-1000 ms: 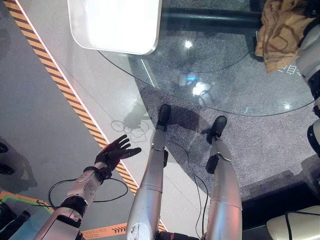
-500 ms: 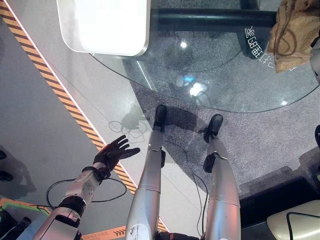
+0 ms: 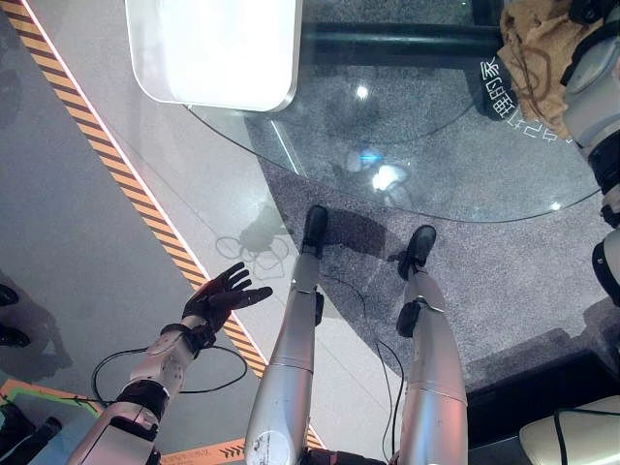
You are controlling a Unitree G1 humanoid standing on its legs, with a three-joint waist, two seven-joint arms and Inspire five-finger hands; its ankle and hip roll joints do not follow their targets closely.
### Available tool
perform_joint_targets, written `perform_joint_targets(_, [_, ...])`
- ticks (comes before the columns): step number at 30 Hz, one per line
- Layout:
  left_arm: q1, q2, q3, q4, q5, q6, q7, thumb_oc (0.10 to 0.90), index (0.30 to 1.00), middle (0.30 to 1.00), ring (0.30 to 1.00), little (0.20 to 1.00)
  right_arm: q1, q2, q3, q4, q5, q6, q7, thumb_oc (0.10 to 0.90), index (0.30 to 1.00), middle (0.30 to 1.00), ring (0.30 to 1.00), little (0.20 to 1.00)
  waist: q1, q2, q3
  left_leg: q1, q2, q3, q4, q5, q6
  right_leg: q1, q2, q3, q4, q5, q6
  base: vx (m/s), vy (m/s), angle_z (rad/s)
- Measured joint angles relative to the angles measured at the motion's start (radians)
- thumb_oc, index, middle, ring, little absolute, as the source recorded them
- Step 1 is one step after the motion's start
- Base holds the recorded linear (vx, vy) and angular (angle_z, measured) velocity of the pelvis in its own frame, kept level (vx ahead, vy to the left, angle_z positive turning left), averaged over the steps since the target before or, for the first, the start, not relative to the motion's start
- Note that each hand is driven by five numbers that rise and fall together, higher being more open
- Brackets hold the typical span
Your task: Wipe the table with a cloth and put it in the basket.
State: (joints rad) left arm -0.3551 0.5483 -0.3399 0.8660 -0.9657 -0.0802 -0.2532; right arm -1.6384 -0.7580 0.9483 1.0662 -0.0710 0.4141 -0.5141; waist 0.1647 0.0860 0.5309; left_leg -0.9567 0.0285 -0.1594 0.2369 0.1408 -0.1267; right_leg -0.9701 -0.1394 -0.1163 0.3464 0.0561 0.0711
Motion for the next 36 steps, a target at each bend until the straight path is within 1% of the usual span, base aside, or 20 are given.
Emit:
perform_joint_targets(3, [0.0, -0.012, 0.0, -0.001, 0.004, -0.009, -0.001, 0.8, 0.9, 0.9, 0.9, 0.9, 0.0, 0.013, 0.003, -0.049, -0.017, 0.001, 0.025, 0.1, 0.3, 0.3, 0.3, 0.2, 0.009, 0.001, 0.0, 0.003, 0.0, 0.0, -0.009, 0.002, -0.003, 0.0, -0.001, 0.0, 0.0, -0.001, 0.0, 0.0, 0.0, 0.0])
perform_joint_targets(7, [0.0, -0.032, 0.001, -0.002, 0.015, -0.015, -0.001, 0.8, 0.9, 0.9, 0.9, 0.9, 0.0, 0.032, 0.022, -0.078, -0.055, 0.001, 0.043, 0.1, 0.3, 0.3, 0.3, 0.2, 0.023, 0.012, 0.0, 0.007, 0.0, 0.0, -0.011, 0.002, -0.003, 0.003, -0.001, 0.0, 0.0, -0.002, 0.001, 0.0, 0.0, 0.0])
perform_joint_targets(10, [0.0, -0.037, 0.0, -0.002, 0.02, -0.016, 0.0, 0.8, 0.9, 0.9, 0.9, 0.9, 0.0, 0.051, 0.024, -0.112, -0.086, 0.0, 0.066, 0.1, 0.3, 0.3, 0.3, 0.2, 0.025, 0.016, 0.0, 0.008, 0.0, 0.0, -0.012, 0.002, -0.003, 0.004, -0.001, 0.0, 0.0, -0.003, 0.001, 0.0, 0.0, 0.0])
perform_joint_targets(20, [0.0, -0.059, 0.005, -0.002, 0.038, -0.029, 0.0, 0.8, 0.9, 0.9, 0.9, 0.9, 0.007, 0.09, 0.042, -0.229, -0.136, -0.001, 0.129, 0.1, 0.3, 0.3, 0.3, 0.2, 0.028, 0.02, 0.0, 0.014, 0.0, 0.0, -0.019, 0.004, -0.005, 0.005, -0.002, -0.001, 0.001, -0.006, 0.001, 0.0, 0.0, 0.0])
perform_joint_targets(23, [0.0, -0.078, 0.007, -0.002, 0.056, -0.036, 0.0, 0.8, 0.9, 0.9, 0.9, 0.9, 0.031, 0.096, 0.041, -0.289, -0.165, -0.003, 0.152, 0.1, 0.3, 0.3, 0.3, 0.2, 0.036, 0.02, 0.0, 0.024, 0.001, 0.0, -0.03, 0.008, -0.013, 0.011, -0.003, -0.002, 0.002, -0.008, 0.0, 0.0, 0.0, 0.0])
perform_joint_targets(29, [0.0, -0.09, 0.007, -0.003, 0.061, -0.039, 0.001, 0.8, 0.9, 0.9, 0.9, 0.9, 0.064, 0.129, 0.04, -0.359, -0.177, -0.01, 0.182, 0.1, 0.3, 0.3, 0.3, 0.2, 0.049, 0.021, 0.0, 0.03, 0.003, -0.003, -0.032, 0.008, -0.013, 0.016, -0.002, -0.006, 0.003, -0.01, 0.0, 0.0, 0.0, 0.0])
perform_joint_targets(32, [0.0, -0.096, 0.009, -0.003, 0.075, -0.04, 0.002, 0.8, 0.9, 0.9, 0.9, 0.9, 0.086, 0.134, 0.039, -0.41, -0.207, -0.011, 0.195, 0.1, 0.3, 0.3, 0.3, 0.2, 0.05, 0.021, 0.0, 0.03, 0.002, -0.006, -0.036, 0.009, -0.013, 0.017, -0.003, -0.009, 0.003, -0.012, 0.0, 0.0, 0.0, 0.0])
perform_joint_targets(36, [0.0, -0.101, 0.016, -0.003, 0.08, -0.04, 0.002, 0.8, 0.9, 0.9, 0.9, 0.9, 0.092, 0.145, 0.039, -0.429, -0.21, -0.011, 0.208, 0.1, 0.3, 0.3, 0.3, 0.2, 0.049, 0.021, 0.0, 0.03, 0.003, -0.01, -0.036, 0.009, -0.014, 0.019, -0.002, -0.013, 0.003, -0.014, -0.001, 0.0, 0.0, 0.0])
